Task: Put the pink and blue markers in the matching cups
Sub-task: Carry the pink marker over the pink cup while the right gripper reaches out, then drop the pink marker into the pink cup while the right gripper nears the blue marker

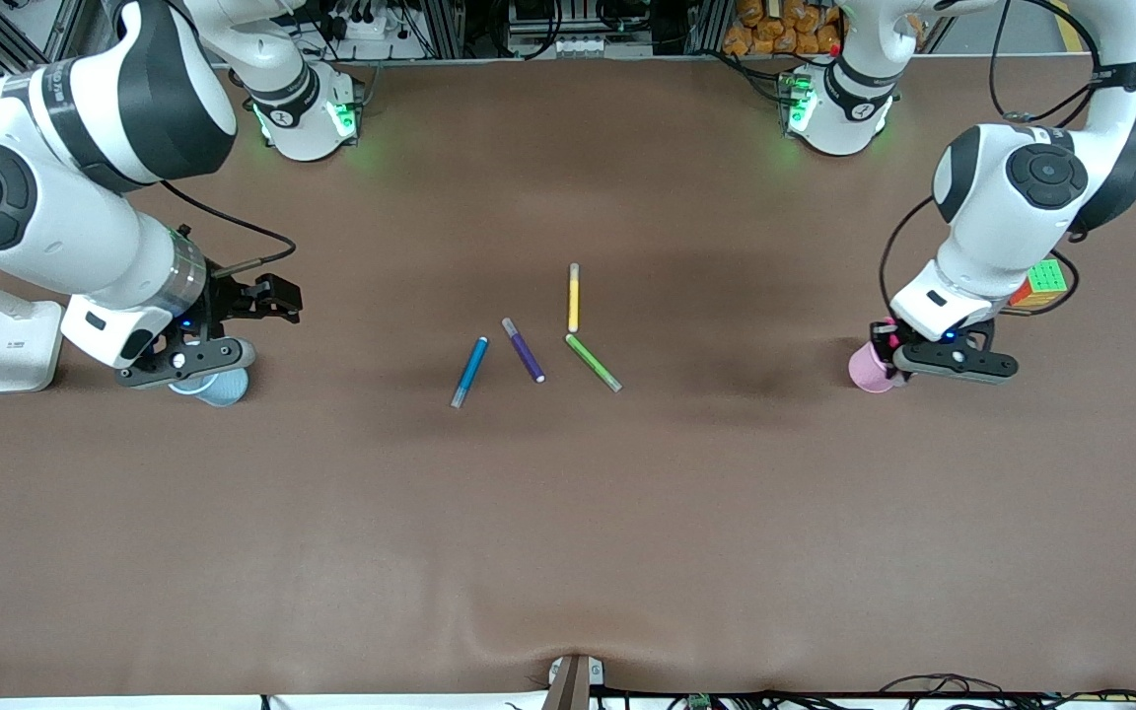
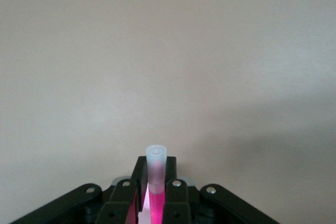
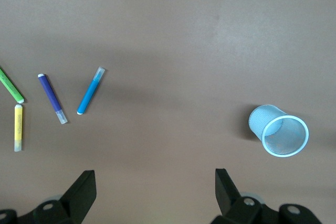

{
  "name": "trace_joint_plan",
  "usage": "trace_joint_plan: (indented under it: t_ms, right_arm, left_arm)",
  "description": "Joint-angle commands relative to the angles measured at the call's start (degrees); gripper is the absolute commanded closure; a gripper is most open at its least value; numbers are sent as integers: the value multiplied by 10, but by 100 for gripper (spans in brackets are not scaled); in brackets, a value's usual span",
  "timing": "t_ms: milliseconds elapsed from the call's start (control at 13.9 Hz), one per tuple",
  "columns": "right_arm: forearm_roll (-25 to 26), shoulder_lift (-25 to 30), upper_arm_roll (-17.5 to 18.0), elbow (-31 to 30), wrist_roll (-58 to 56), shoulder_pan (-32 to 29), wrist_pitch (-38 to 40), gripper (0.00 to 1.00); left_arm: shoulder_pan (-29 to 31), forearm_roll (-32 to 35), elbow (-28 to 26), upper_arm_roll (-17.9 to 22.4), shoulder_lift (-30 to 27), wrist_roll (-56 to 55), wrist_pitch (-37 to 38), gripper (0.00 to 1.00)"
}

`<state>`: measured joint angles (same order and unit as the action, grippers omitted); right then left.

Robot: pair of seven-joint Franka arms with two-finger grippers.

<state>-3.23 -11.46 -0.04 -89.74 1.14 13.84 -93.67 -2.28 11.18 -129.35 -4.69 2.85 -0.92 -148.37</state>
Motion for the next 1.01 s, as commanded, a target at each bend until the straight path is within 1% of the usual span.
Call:
trace_joint_plan:
  t_ms: [0,144,288,359,503,647,934]
  right_arm:
    - [2,5,4,1,0,6,0,0]
    - [0,3,5,1,0,21,-12,0]
    - [0,-1,5,1,1,45,-17,0]
    - [1,-5,5,1,2,54,-21,0]
    - [4,-17,5,1,2,63,-27,0]
    - [4,-33,5,0,-1,68,-42,0]
    - [5,-48,4,0,3,97,-63,0]
  left_arm:
    - [38,61,-31,-10,-16,9,-47,100]
    - [42,66,-43,-10,-18,9,-70,100]
    - [42,66,-77,-8,-11,7,-143,100]
    - [44,66,-88,-8,-8,3,-161,100]
    - [47,66,-100,-10,-7,-3,-170,100]
    - [49,66,-121,-8,1,-2,-204,100]
    - [58,66,-127,-8,26,-5,-227,100]
